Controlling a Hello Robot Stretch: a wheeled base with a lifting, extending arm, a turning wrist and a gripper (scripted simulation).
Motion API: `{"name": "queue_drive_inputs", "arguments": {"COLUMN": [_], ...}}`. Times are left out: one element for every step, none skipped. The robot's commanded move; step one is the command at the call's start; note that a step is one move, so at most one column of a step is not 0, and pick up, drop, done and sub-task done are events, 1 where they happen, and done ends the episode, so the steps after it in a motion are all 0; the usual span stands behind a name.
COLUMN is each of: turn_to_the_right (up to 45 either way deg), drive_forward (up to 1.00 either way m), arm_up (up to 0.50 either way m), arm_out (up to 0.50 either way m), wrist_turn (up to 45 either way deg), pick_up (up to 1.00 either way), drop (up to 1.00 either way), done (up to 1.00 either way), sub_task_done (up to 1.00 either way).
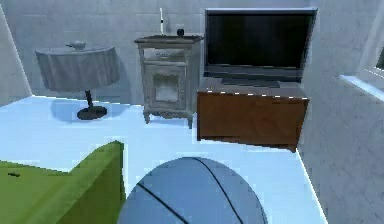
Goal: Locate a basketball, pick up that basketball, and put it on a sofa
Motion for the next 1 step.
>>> {"name": "queue_drive_inputs", "arguments": {"turn_to_the_right": [3.0], "drive_forward": [0.00], "arm_up": [0.00], "arm_out": [0.00], "wrist_turn": [0.0], "pick_up": [0.00], "drop": [0.00], "done": [0.00], "sub_task_done": [0.00]}}
